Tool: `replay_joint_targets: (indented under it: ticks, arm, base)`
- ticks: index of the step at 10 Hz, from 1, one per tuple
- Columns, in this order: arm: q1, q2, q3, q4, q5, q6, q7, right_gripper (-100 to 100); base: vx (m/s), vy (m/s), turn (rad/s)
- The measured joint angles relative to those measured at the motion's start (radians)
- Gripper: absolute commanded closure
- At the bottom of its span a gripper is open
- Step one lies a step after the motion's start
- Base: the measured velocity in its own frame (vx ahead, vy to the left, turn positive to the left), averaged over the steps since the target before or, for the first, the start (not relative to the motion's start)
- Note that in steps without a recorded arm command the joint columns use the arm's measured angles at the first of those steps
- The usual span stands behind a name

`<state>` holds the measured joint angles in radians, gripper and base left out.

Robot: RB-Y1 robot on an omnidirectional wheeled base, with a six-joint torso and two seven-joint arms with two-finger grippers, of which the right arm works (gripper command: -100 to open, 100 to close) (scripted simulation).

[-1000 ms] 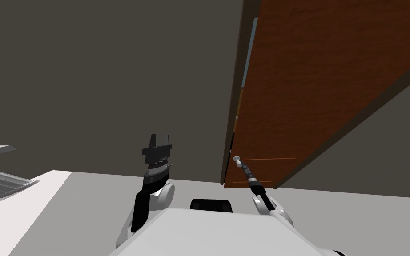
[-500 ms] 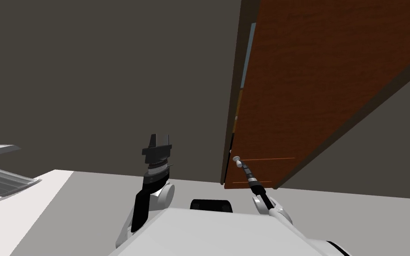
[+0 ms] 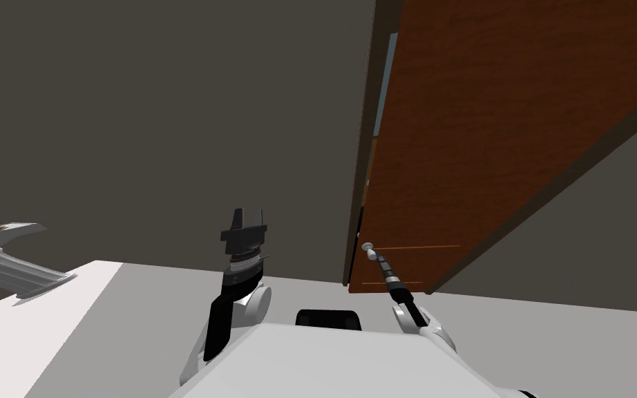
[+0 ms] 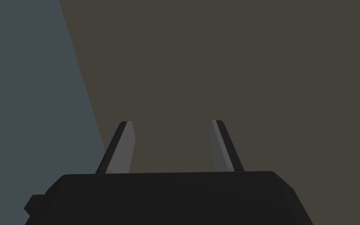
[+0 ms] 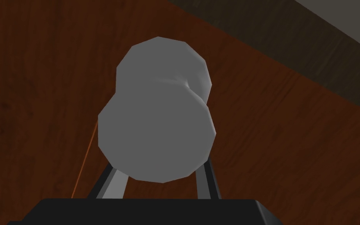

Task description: Pull the door open

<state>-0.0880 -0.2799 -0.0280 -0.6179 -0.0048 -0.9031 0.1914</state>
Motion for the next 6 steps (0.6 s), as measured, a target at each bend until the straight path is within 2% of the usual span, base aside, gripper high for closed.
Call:
replay_joint_targets:
  ticks: [1,2,3,4,5,6]
  arm:
    - [0.014,0.001,0.002,-0.024,-0.001,0.003,-0.006,100]
    - [0.018,-0.003,0.005,-0.029,-0.011,0.006,-0.028,100]
    - [-0.006,-0.006,0.005,0.020,-0.017,-0.017,-0.045,100]
    - [-0.011,-0.002,0.005,0.024,-0.019,-0.020,-0.047,100]
    - [-0.001,-0.003,0.007,0.000,-0.019,-0.006,-0.049,100]
    - [-0.012,-0.005,0.006,0.022,-0.020,-0.015,-0.051,100]
  base:
    - [-0.022,-0.012,0.078]
    - [-0.026,-0.012,0.047]
    - [-0.016,-0.011,-0.016]
    - [-0.014,-0.002,0.002]
    - [0.002,0.009,0.009]
    - [0.011,0.006,0.016]
